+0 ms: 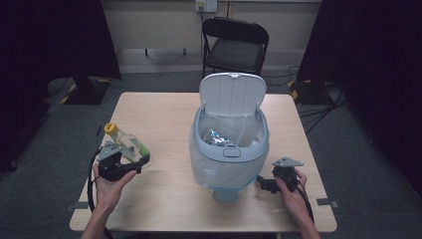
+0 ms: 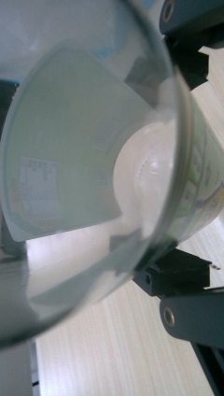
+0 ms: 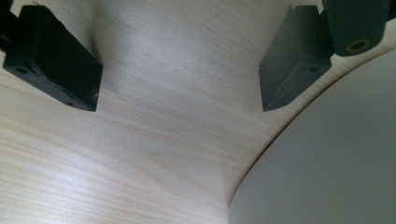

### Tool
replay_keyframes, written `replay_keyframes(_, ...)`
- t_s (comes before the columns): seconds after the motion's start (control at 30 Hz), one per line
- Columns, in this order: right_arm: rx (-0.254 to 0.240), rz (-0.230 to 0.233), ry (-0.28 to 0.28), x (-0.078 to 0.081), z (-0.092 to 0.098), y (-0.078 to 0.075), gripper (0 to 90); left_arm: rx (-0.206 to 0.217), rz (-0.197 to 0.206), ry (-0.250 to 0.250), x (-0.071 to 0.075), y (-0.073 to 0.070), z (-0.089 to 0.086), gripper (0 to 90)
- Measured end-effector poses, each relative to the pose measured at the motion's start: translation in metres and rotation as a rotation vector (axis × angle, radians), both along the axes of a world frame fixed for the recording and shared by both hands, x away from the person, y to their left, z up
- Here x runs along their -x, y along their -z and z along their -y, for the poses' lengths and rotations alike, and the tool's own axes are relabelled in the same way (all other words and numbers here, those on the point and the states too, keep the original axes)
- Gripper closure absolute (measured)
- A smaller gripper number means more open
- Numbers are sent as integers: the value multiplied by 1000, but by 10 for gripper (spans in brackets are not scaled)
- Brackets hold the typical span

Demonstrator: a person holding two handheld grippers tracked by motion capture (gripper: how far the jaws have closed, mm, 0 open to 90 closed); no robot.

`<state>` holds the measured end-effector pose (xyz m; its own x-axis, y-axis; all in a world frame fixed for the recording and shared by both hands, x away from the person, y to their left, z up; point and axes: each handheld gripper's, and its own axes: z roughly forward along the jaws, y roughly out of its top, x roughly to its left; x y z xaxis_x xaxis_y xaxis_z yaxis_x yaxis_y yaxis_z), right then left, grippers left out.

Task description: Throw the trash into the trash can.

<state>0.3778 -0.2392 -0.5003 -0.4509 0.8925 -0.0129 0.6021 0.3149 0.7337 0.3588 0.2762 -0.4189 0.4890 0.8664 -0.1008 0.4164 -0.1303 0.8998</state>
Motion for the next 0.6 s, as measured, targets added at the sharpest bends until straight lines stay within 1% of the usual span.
replay_keyframes(0.1,1,1,-1,0,0,0,121,-1,23,14,1,-7,2,278)
replay_keyframes(0.13,1,-1,-1,0,0,0,120,17,32,14,2,-9,4,277)
replay_keyframes(0.17,0,1,-1,0,0,0,120,-3,32,23,2,-11,3,278)
replay_keyframes(0.2,0,1,-1,0,0,0,120,16,30,30,3,-12,4,278)
replay_keyframes(0.23,2,3,-2,0,0,0,120,6,36,36,4,-14,5,278)
replay_keyframes(0.27,2,3,-1,0,0,0,120,6,38,40,5,-15,6,278)
replay_keyframes(0.3,2,3,-1,0,0,0,120,21,42,47,7,-17,9,278)
replay_keyframes(0.33,0,0,0,0,0,0,120,9,43,59,7,-18,10,278)
replay_keyframes(0.37,0,1,1,0,0,0,120,11,46,64,8,-20,12,277)
replay_keyframes(0.4,0,1,2,0,0,0,120,1,53,75,9,-23,14,278)
replay_keyframes(0.5,0,1,1,0,0,0,120,6,68,90,10,-28,19,278)
replay_keyframes(0.6,0,1,1,0,0,0,120,0,83,99,11,-35,24,278)
